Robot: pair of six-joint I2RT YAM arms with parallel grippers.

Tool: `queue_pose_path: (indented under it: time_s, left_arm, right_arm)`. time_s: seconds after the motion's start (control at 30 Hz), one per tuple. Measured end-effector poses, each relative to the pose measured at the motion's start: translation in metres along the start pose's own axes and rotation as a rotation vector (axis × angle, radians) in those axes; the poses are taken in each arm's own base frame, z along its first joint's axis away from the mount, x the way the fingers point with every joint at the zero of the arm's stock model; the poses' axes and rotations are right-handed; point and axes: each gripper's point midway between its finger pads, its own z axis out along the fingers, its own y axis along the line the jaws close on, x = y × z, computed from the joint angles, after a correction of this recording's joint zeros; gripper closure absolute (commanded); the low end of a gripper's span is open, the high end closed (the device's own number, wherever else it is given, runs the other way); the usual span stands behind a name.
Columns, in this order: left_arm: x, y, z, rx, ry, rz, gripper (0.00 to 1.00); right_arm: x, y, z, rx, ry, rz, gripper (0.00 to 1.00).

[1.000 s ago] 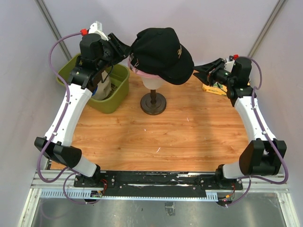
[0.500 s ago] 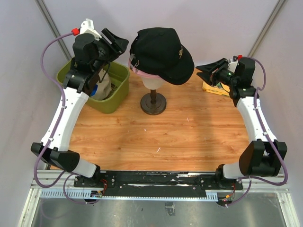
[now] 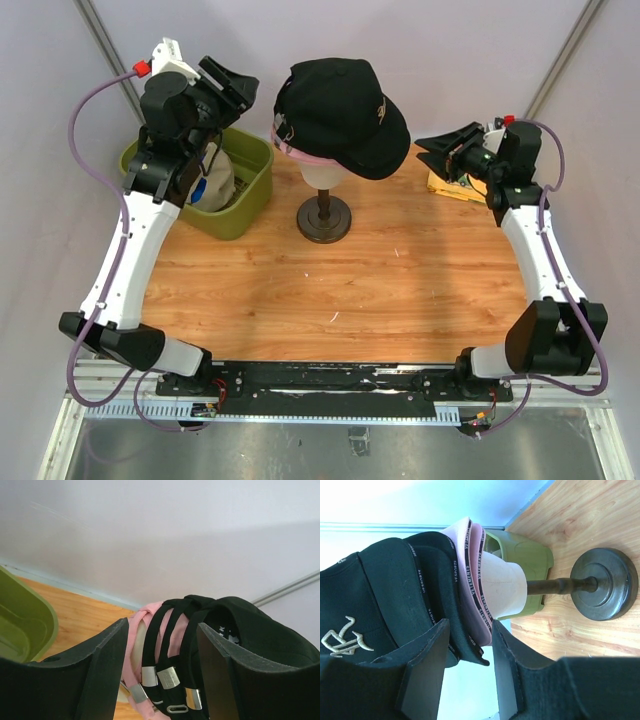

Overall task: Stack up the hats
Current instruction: Stack the hat on the hat.

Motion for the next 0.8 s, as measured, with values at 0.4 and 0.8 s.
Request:
queue_pose_path:
  time_s: [0.4,0.8]
  left_arm:
    - [-0.003,0.007,-0.008,0.051,-0.013,-0.007,0.38]
    - [0.006,-0.032,-0.003,0.340,0.083,0.026,0.38]
  right_arm:
    - [-0.003,0.012,-0.010,-0.022,-0.025,-0.030,0.59]
    - [-0.011,0.058,-0.021,-0.089,-0.061,-0.142,0.59]
